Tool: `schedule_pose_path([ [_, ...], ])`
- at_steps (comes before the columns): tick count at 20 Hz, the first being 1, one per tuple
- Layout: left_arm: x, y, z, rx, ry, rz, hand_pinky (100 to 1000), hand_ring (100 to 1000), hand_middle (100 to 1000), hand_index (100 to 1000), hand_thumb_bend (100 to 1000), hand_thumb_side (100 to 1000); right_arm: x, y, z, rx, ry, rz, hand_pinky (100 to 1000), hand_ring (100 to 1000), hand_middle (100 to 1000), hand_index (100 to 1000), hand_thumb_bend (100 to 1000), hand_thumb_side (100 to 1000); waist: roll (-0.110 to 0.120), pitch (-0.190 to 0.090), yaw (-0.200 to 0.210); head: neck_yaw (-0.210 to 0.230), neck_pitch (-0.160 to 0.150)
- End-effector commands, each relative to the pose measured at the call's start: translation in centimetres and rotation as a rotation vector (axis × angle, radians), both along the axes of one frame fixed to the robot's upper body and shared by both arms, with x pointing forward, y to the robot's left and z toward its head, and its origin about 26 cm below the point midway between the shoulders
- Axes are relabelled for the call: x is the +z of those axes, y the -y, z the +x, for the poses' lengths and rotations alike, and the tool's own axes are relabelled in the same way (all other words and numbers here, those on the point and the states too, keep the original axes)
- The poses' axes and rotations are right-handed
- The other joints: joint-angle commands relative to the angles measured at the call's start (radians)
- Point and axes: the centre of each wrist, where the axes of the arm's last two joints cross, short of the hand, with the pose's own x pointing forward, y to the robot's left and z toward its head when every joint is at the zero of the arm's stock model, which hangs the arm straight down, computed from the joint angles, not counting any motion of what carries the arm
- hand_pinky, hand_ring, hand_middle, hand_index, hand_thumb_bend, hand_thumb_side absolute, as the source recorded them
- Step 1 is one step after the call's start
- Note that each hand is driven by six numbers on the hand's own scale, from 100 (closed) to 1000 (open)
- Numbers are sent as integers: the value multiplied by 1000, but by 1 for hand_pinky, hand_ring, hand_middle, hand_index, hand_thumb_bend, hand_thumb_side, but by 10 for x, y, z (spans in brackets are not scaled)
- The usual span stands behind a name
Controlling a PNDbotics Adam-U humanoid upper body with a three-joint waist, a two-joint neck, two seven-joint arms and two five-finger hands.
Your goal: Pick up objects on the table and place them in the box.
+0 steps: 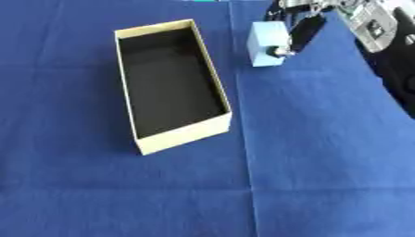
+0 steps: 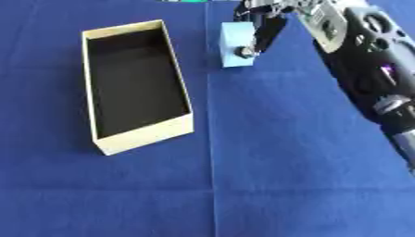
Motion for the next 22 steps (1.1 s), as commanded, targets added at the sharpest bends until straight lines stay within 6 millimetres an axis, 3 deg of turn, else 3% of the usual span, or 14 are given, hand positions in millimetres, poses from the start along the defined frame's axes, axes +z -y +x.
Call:
schedule_pose_path([
  [1,9,-3,-3,9,31,11,548,650,612,725,100,719,27,-1,-13,14,118,6,659,694,405,501,100,347,7,-27,-2,1,4],
  [7,9,-3,-3,11,30,13,548,649,612,725,100,718,52,-16,-37,113,205,62,657,688,386,497,100,365,2,-42,-6,3,12],
  [13,9,-3,-3,8,29,11,548,649,612,726,100,718,77,-50,-58,249,254,139,655,686,379,500,100,372,3,-55,-4,-3,19],
  [22,10,1,-2,-12,31,8,549,649,613,725,100,719,74,-106,-60,336,205,101,647,686,392,506,100,371,-3,-59,18,-27,16],
])
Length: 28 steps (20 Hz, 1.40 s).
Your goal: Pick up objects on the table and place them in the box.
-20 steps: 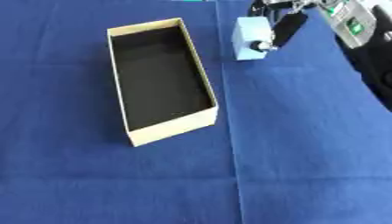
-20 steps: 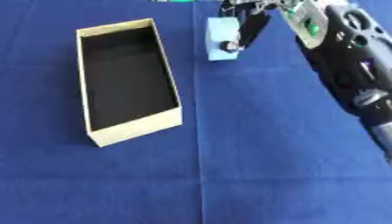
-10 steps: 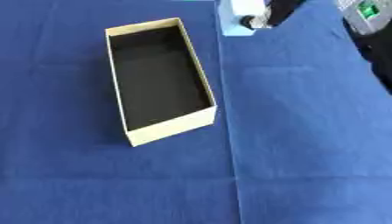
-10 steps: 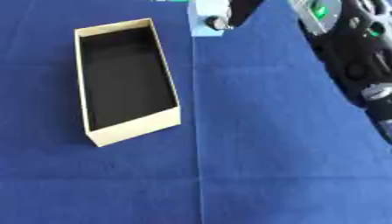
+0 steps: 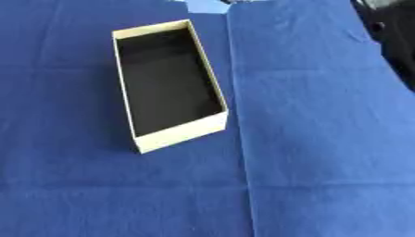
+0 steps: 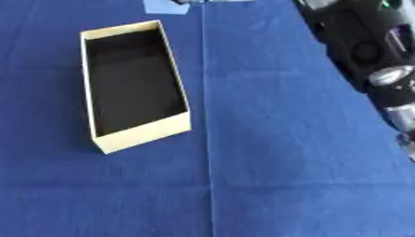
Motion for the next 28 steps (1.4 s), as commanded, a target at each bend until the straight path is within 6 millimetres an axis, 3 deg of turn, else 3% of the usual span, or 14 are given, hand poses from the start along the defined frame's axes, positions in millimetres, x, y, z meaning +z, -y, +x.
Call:
schedule_pose_path([
  [1,10,1,-2,-13,35,11,549,649,613,725,100,719,6,-15,-2,8,16,-17,646,686,393,506,100,369,-4,-41,5,-13,1],
  [6,11,2,-2,-20,40,6,549,649,613,725,100,719,-11,-31,12,9,-34,-52,647,686,397,508,100,363,-8,-39,17,-26,-2],
  [19,12,4,-1,-31,44,1,549,650,613,725,100,720,-59,-52,36,22,-179,-152,652,700,441,550,100,352,-12,-32,26,-44,-2],
  [23,12,5,-1,-32,44,-1,549,650,613,725,100,720,-70,-53,42,-2,-205,-204,663,728,495,614,100,373,-12,-31,26,-46,0],
  [24,12,5,-1,-32,44,-1,549,650,613,725,100,720,-72,-53,44,-11,-213,-219,672,742,540,685,100,406,-12,-30,26,-46,1],
  [25,12,5,-1,-32,44,-1,549,650,613,725,100,720,-74,-53,45,-20,-218,-231,673,743,544,690,100,409,-12,-30,26,-46,1],
  [27,12,5,-1,-33,44,-1,549,650,613,725,100,720,-76,-53,47,-37,-225,-249,685,766,602,736,100,457,-12,-30,26,-47,2],
  [28,12,5,-1,-33,44,-1,549,650,613,725,100,720,-78,-53,48,-49,-230,-258,703,802,686,799,100,547,-12,-31,27,-47,2],
])
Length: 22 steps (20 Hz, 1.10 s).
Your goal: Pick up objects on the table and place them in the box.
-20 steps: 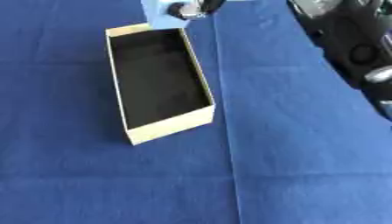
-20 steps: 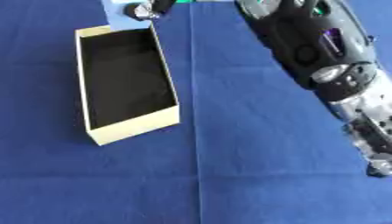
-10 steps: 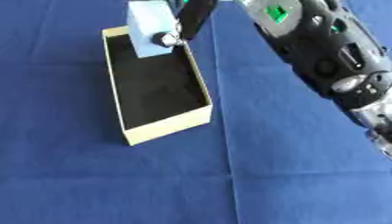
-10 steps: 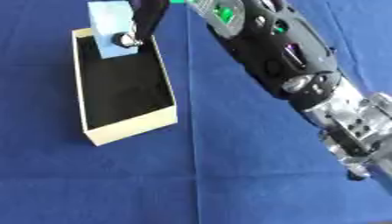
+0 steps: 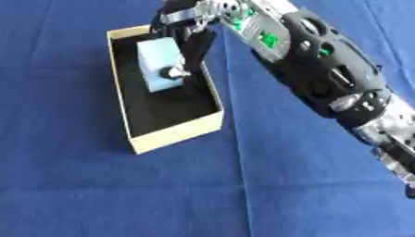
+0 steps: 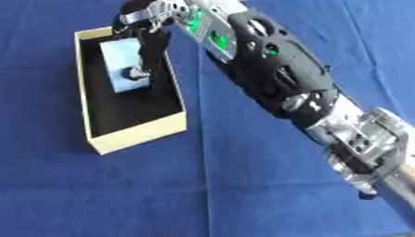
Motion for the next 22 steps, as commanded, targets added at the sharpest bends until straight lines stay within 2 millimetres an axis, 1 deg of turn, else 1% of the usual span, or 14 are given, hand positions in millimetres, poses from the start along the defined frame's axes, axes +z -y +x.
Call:
schedule_pose_path([
  [1,8,1,-3,-13,29,10,549,650,613,725,100,720,5,1,1,-32,15,-33,712,819,715,817,100,587,-9,-31,3,-5,2],
  [2,8,1,-3,-14,30,10,549,650,612,725,100,720,5,1,2,-44,16,-39,726,851,765,855,100,682,-9,-31,3,-5,2],
  [3,8,2,-3,-14,30,10,550,650,612,725,100,720,5,1,2,-53,19,-42,741,880,803,883,140,741,-9,-32,4,-5,2],
  [5,8,2,-3,-15,30,10,550,651,612,725,100,720,6,0,1,-62,24,-47,756,903,825,898,231,756,-9,-32,3,-5,2],
  [6,8,2,-3,-16,30,11,550,651,612,725,100,720,6,0,1,-63,27,-50,774,920,843,909,354,747,-9,-33,3,-6,3],
  [7,9,2,-3,-16,30,11,550,651,612,725,100,720,6,-1,1,-62,28,-54,777,923,854,917,404,741,-9,-33,3,-6,3],
  [8,9,2,-3,-16,30,11,550,651,612,725,100,719,7,-1,1,-60,29,-59,788,933,867,936,480,727,-9,-33,3,-6,3],
  [9,9,2,-3,-17,29,12,550,651,612,725,100,719,7,-1,0,-59,27,-62,791,934,871,942,514,723,-8,-34,3,-6,3],
  [10,9,2,-3,-16,29,12,550,651,611,725,100,719,8,0,0,-59,27,-64,796,940,883,962,598,713,-8,-34,3,-5,4],
  [11,8,2,-3,-16,29,12,550,651,611,725,100,719,9,1,0,-60,29,-67,798,942,886,969,621,708,-8,-35,3,-5,5],
  [12,8,2,-3,-16,29,12,550,651,611,725,100,719,10,1,0,-61,33,-69,796,939,881,972,625,695,-8,-36,3,-6,5],
  [17,8,1,-3,-13,27,13,551,651,611,726,100,719,21,8,-5,-57,70,-44,791,932,878,973,613,665,-8,-40,0,-5,8],
  [20,7,1,-3,-11,25,12,551,651,611,725,100,720,30,11,-10,-57,92,-28,791,930,874,973,612,671,-7,-42,-2,-5,7],
  [22,7,0,-3,-8,22,12,551,652,611,725,100,719,36,14,-14,-59,104,-5,793,933,881,983,646,670,-6,-44,-3,-3,8],
])
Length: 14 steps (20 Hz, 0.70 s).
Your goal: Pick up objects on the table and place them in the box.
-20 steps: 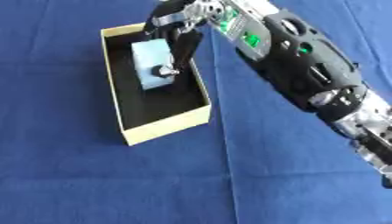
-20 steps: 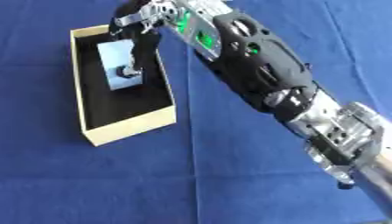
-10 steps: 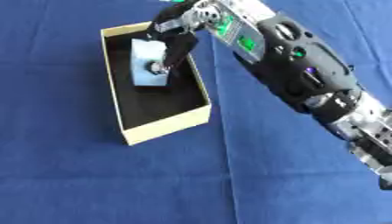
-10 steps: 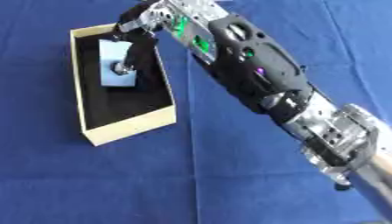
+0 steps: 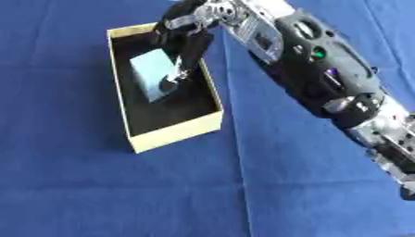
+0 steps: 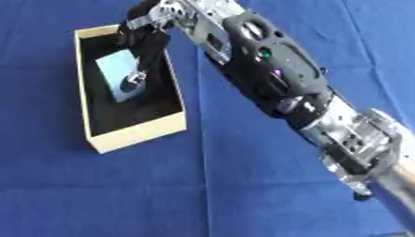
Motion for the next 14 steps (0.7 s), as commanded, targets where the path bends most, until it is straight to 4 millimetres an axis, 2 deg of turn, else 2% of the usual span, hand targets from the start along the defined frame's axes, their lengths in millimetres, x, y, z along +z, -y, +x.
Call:
schedule_pose_path([
  [1,7,-1,-3,-2,26,7,551,652,611,726,100,720,26,9,-11,-4,62,36,794,934,884,988,665,680,-6,-44,-1,-1,4],
  [4,6,-1,-3,-1,24,7,551,652,611,725,100,720,34,12,-19,7,84,61,793,926,865,967,625,674,-5,-47,-2,-1,4],
  [8,6,-3,-4,6,21,6,552,652,611,726,100,720,54,27,-41,36,150,134,785,915,855,958,542,694,-2,-48,-10,4,8],
  [12,5,-4,-4,15,21,4,552,653,611,726,100,720,74,54,-76,37,249,237,767,889,815,929,336,802,0,-46,-22,17,10],
  [13,5,-4,-4,18,22,3,552,653,611,726,100,720,77,63,-85,26,278,280,762,882,803,917,259,829,2,-45,-26,20,10],
  [14,5,-5,-4,21,22,2,552,653,611,726,100,720,79,72,-94,15,303,327,756,870,781,895,105,849,4,-44,-29,22,10],
])
